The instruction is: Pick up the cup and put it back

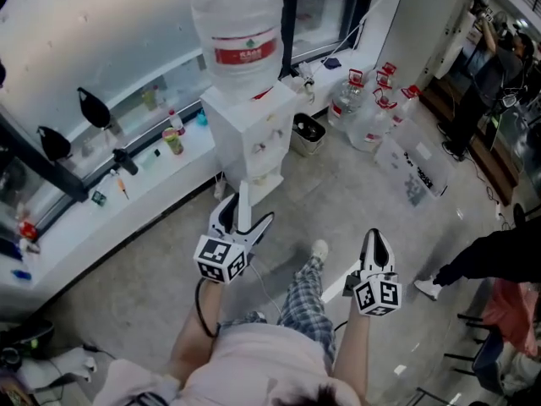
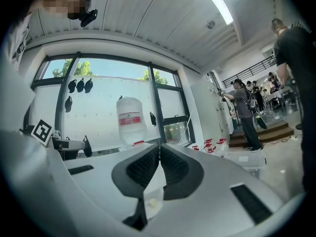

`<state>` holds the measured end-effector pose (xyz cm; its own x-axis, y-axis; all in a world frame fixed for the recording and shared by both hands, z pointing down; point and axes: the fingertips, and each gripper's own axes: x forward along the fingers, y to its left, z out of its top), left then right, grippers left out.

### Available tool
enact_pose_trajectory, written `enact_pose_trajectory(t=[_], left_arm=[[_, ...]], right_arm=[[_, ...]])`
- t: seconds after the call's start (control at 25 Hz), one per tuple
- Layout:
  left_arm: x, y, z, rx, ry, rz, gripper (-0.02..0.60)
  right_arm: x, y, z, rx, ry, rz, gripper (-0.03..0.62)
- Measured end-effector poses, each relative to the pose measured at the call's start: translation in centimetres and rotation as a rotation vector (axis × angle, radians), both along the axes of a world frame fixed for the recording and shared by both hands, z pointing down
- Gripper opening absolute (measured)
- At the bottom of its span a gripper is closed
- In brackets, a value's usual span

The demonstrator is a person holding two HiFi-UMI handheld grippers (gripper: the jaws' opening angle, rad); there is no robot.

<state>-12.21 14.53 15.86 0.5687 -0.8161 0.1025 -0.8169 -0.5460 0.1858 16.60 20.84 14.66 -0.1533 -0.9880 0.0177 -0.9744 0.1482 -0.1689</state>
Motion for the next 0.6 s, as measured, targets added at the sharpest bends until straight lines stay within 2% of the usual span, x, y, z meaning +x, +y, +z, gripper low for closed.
enact_pose_trajectory(t=[0.12,0.32,0.6], left_arm=[[1.1,-3.4,1.1,-0.006,-0.005,-0.054,0.391],[2.9,-11.0,3.1,-0.025,0.011,-0.190,0.391],[3.5,-20.3,1.2,-0.015,0.034,-0.463,0.391]], right_arm=[[1.6,-5.5,1.0,-0.004,-0.002,-0.053,0.017],[3.1,-17.6,2.2,-0.011,0.015,-0.213,0.017],[2.2,-33.5,0.6,-0.024,0.032,-0.498,0.017]])
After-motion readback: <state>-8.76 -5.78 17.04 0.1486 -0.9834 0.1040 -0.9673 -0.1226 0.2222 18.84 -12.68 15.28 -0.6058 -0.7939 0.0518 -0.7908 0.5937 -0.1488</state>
